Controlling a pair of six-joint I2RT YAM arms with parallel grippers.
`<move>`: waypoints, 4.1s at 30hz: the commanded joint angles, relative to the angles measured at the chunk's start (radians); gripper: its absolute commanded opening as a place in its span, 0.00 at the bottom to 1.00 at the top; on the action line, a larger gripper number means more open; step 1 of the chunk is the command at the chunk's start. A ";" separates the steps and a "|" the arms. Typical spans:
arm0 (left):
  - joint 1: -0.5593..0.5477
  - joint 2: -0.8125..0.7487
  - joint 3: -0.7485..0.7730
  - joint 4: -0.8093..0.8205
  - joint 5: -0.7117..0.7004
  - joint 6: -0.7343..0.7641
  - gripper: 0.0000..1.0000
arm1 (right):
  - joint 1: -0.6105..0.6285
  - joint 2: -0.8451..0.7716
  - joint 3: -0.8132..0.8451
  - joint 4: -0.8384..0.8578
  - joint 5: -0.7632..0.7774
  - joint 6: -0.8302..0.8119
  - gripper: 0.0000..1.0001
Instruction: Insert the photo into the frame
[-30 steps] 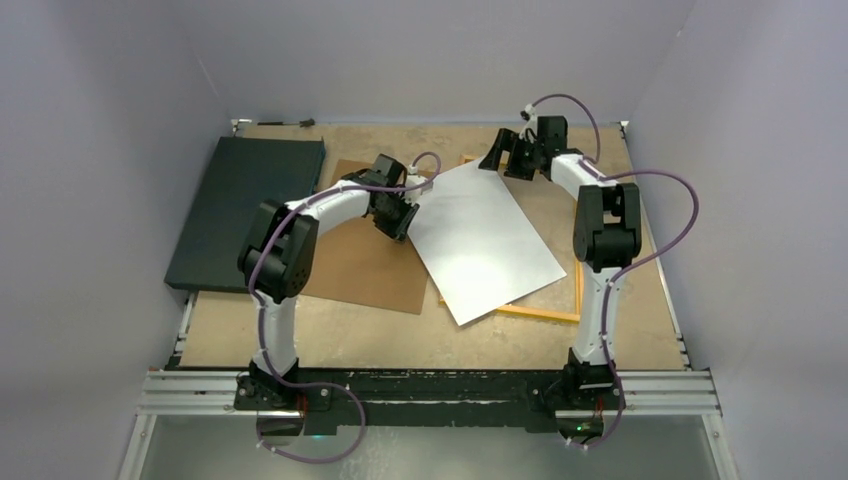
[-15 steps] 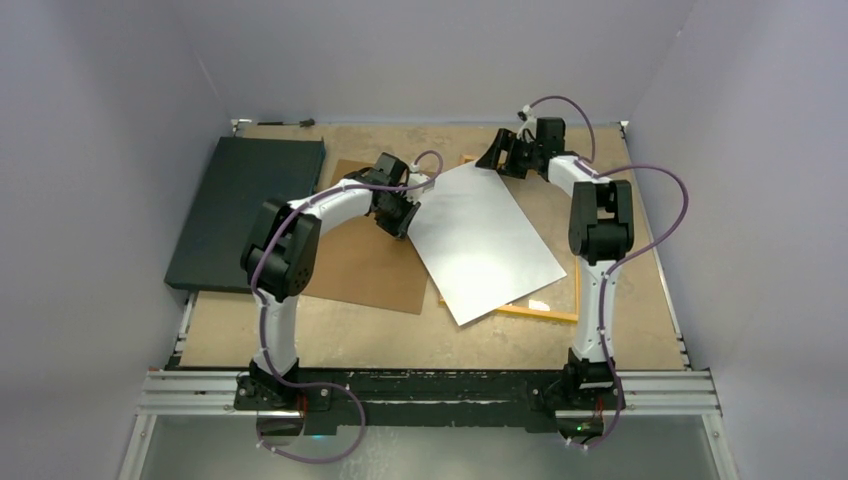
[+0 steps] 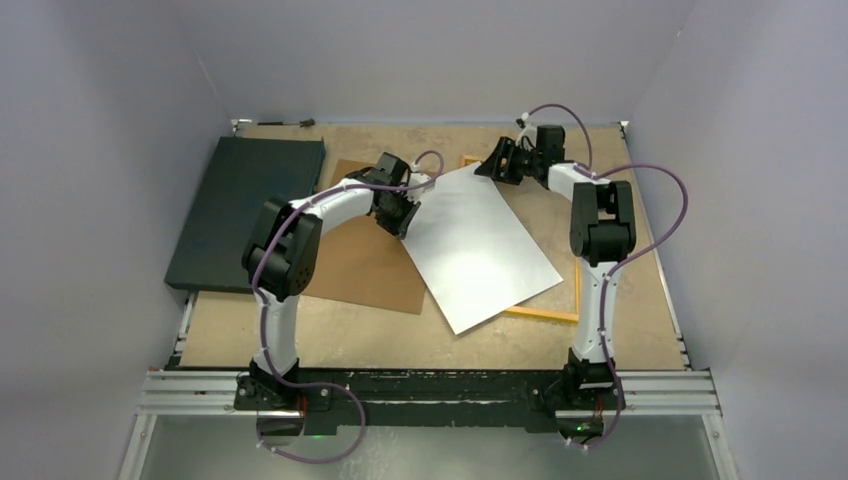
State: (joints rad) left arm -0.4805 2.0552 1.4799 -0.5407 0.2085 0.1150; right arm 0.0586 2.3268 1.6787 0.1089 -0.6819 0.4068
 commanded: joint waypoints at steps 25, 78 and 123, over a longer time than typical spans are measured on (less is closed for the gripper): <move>-0.007 0.012 -0.017 0.033 -0.022 0.012 0.12 | -0.024 -0.314 -0.392 0.022 -0.030 -0.008 0.64; 0.017 -0.053 0.081 -0.022 0.108 0.026 0.63 | -0.049 -0.520 -0.170 -0.401 0.840 -0.347 0.00; -0.021 -0.018 0.054 -0.001 0.117 0.021 0.54 | -0.025 -0.568 -0.194 -0.248 0.753 -0.742 0.00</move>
State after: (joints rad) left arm -0.4812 2.0487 1.5352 -0.5636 0.3141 0.1272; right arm 0.0139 1.7802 1.4284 -0.1898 0.1474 -0.2535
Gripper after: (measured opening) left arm 0.547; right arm 0.004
